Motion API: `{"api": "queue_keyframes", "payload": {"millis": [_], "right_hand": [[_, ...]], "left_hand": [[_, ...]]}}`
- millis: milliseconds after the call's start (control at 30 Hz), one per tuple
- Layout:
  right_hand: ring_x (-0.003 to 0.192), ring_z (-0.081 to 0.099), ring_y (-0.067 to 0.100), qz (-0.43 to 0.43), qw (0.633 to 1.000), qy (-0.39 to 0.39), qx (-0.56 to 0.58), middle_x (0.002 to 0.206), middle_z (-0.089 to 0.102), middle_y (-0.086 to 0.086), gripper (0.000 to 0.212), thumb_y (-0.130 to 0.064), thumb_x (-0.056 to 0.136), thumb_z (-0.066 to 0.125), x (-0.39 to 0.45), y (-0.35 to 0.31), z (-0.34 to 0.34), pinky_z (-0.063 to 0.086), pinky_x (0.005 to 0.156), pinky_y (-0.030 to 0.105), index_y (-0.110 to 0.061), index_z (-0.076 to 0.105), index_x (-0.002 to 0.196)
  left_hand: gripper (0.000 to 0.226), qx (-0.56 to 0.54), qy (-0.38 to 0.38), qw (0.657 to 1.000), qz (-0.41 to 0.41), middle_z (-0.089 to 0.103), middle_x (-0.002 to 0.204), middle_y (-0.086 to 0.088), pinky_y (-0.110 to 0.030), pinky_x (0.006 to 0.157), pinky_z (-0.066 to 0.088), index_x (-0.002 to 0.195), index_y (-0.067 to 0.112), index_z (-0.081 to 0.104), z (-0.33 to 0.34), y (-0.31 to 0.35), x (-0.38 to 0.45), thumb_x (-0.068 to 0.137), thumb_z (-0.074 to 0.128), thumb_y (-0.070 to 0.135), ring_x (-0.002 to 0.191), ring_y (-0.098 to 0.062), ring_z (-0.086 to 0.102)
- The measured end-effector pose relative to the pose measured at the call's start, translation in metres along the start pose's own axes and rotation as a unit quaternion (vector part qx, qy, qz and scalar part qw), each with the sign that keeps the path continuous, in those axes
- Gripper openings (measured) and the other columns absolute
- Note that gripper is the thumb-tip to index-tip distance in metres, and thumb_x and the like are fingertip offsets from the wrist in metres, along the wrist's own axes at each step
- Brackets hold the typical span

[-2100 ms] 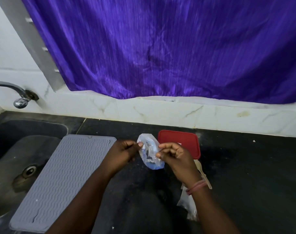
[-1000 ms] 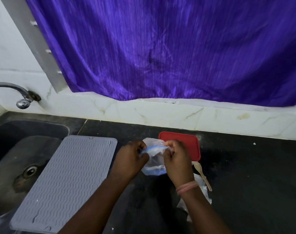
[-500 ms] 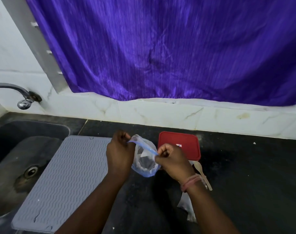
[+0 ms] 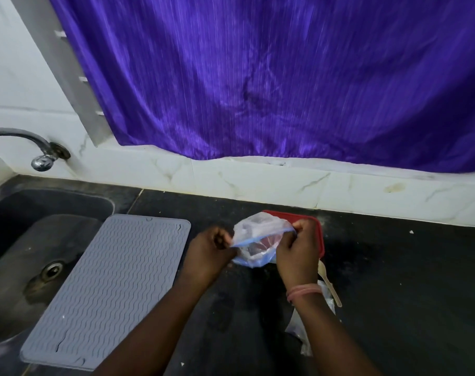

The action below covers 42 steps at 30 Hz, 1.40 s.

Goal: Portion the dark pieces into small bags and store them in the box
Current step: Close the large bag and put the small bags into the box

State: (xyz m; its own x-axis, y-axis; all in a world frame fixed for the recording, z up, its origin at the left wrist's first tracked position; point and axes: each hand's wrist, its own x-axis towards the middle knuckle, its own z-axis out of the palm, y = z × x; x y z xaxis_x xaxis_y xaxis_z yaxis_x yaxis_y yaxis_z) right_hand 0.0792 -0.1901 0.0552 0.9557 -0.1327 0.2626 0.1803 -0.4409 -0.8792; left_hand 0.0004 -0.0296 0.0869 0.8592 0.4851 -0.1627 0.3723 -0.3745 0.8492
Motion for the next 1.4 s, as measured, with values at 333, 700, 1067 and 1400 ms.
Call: {"api": "queue_keyframes", "payload": {"millis": [333, 700, 1067, 1400], "right_hand": [[0.056, 0.061, 0.026, 0.079, 0.989, -0.123, 0.039, 0.063, 0.056, 0.005, 0.03, -0.03, 0.086, 0.069, -0.019, -0.004, 0.006, 0.054, 0.057, 0.044, -0.024, 0.042, 0.073], [0.056, 0.041, 0.012, 0.067, 0.994, -0.046, 0.071, 0.063, 0.044, -0.003, 0.029, -0.008, 0.087, 0.062, -0.01, -0.011, 0.005, 0.04, 0.058, 0.031, -0.018, 0.041, 0.071], [0.076, 0.072, 0.027, 0.085, 0.945, -0.167, 0.268, 0.101, 0.073, 0.01, 0.025, 0.0, 0.102, 0.046, -0.012, -0.007, -0.001, 0.062, 0.067, 0.047, -0.017, 0.063, 0.105], [0.094, 0.067, 0.0, -0.034, 0.964, -0.248, 0.088, 0.097, 0.072, -0.022, 0.048, 0.011, 0.093, 0.046, -0.019, 0.003, -0.012, 0.054, 0.086, 0.021, -0.028, 0.073, 0.089]], "left_hand": [[0.012, -0.198, 0.209, 0.949, -0.131, 0.063, 0.083, -0.014, -0.035, 0.068, 0.05, 0.084, 0.012, 0.058, 0.002, -0.008, 0.028, 0.092, 0.061, 0.003, 0.078, -0.025, 0.061], [0.011, 0.067, 0.197, 0.978, 0.004, 0.063, 0.075, 0.001, -0.022, 0.055, 0.034, 0.08, 0.015, 0.062, -0.003, -0.017, 0.022, 0.087, 0.066, 0.009, 0.067, -0.011, 0.055], [0.033, -0.701, -0.106, 0.695, -0.124, 0.064, 0.116, -0.011, -0.039, 0.093, 0.054, 0.098, 0.013, 0.065, -0.017, -0.041, 0.023, 0.087, 0.064, 0.043, 0.102, -0.028, 0.064], [0.07, -0.523, -0.124, 0.818, -0.207, 0.066, 0.132, -0.021, -0.055, 0.101, 0.052, 0.143, 0.006, 0.053, -0.016, -0.046, 0.031, 0.093, 0.063, 0.054, 0.12, -0.04, 0.065]]}}
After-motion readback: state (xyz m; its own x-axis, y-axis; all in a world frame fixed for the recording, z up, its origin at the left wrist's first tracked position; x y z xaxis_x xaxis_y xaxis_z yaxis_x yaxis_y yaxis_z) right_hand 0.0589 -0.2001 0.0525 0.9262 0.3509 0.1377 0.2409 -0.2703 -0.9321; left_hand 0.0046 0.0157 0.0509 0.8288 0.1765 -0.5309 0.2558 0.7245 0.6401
